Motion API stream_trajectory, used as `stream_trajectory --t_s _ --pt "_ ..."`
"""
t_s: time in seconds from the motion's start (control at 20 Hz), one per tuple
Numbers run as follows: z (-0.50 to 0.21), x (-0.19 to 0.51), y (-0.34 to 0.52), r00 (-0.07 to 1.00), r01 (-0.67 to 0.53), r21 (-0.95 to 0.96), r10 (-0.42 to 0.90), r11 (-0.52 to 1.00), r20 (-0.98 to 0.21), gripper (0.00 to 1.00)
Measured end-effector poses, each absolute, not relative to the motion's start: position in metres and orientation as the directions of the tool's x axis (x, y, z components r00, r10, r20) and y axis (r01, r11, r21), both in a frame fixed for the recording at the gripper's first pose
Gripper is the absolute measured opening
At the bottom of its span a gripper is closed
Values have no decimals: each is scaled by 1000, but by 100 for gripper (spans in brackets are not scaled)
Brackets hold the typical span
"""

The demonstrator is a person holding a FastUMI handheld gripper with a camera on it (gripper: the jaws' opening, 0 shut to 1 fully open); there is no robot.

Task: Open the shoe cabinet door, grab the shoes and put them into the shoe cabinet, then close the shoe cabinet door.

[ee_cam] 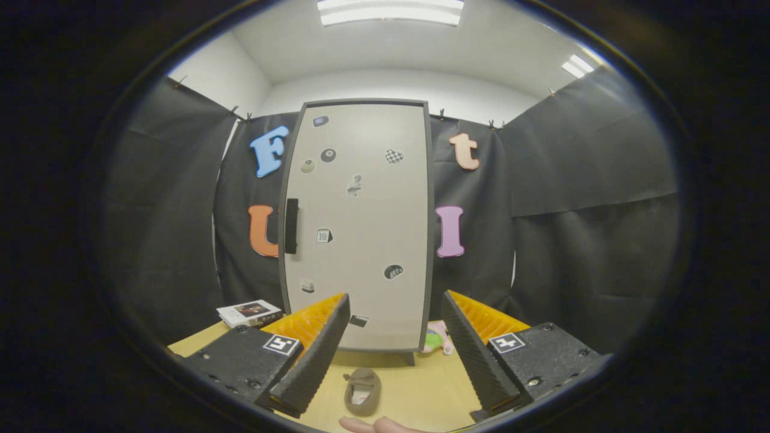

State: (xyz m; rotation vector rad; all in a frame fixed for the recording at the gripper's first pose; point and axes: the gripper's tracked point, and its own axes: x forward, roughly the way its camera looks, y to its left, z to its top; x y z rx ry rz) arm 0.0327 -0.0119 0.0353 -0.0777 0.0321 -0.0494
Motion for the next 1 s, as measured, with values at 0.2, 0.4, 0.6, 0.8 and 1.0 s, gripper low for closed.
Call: stream_trajectory --t_s 0.2,0.4,0.6,0.8,1.0 --pt "47 65 0 997 17 -46 -20 999 -70 100" --pt "66 106 35 992 -57 31 60 998 -108 99" --pt "97 150 80 990 -120 19 122 993 -67 99" --pt "105 199 137 979 -189 25 190 982 -69 99" --pt "101 247 182 969 -236 -7 235 972 -73 99"
